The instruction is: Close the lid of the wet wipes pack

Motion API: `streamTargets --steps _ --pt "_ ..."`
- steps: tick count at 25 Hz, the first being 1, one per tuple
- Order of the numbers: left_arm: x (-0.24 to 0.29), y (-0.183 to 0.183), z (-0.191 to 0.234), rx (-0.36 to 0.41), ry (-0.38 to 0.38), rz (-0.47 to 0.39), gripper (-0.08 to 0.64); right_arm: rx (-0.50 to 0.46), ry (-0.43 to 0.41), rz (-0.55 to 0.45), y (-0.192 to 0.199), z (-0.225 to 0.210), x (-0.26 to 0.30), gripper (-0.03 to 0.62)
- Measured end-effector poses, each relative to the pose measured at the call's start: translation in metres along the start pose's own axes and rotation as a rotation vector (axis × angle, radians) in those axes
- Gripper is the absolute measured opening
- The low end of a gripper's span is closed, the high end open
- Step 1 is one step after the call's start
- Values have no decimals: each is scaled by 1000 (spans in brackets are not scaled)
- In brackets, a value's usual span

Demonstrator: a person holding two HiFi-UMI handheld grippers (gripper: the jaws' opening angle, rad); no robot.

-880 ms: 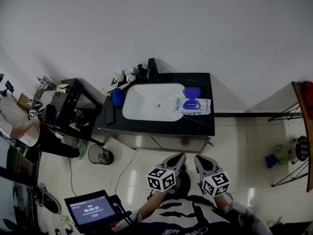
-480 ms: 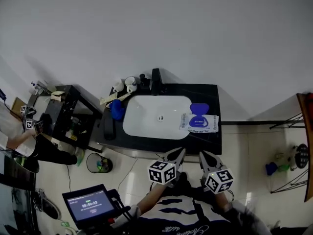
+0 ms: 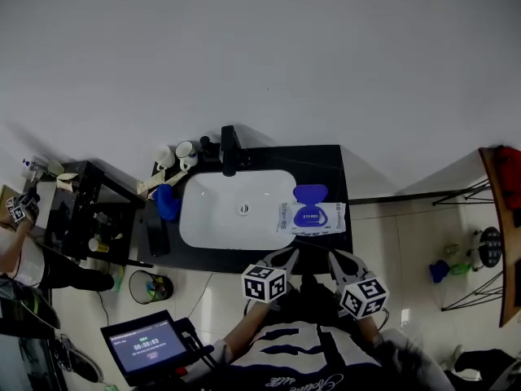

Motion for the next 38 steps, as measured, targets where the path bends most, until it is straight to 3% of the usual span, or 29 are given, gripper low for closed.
streamTargets --steps 12,18,25,29,34,38 --pt "68 -7 13 20 -81 130 0 -173 31 135 -69 -122 85 -2" --pt "90 0 25 15 -102 205 0 -139 18 282 -58 -186 150 -2" --pt "86 -2 24 -5 -99 212 0 -115 -189 339 -50 -146 154 -2" --pt "71 -8 32 -31 -127 182 0 -134 -284 412 -26 -111 135 -2" --pt "57 -12 47 -80 -180 138 0 -166 -270 491 8 -89 127 -2" --pt "54 -16 45 -86 -174 114 0 -225 -225 555 25 -84 130 -2"
Point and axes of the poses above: the fingertips, and each gripper's own axes: x forward along the fingers, z to its left, y out of its underside, the point moved 4 cm from there along -x, backward along the fingers, and after that the axes turned 11 degrees about -y, right-handed, at the moved point
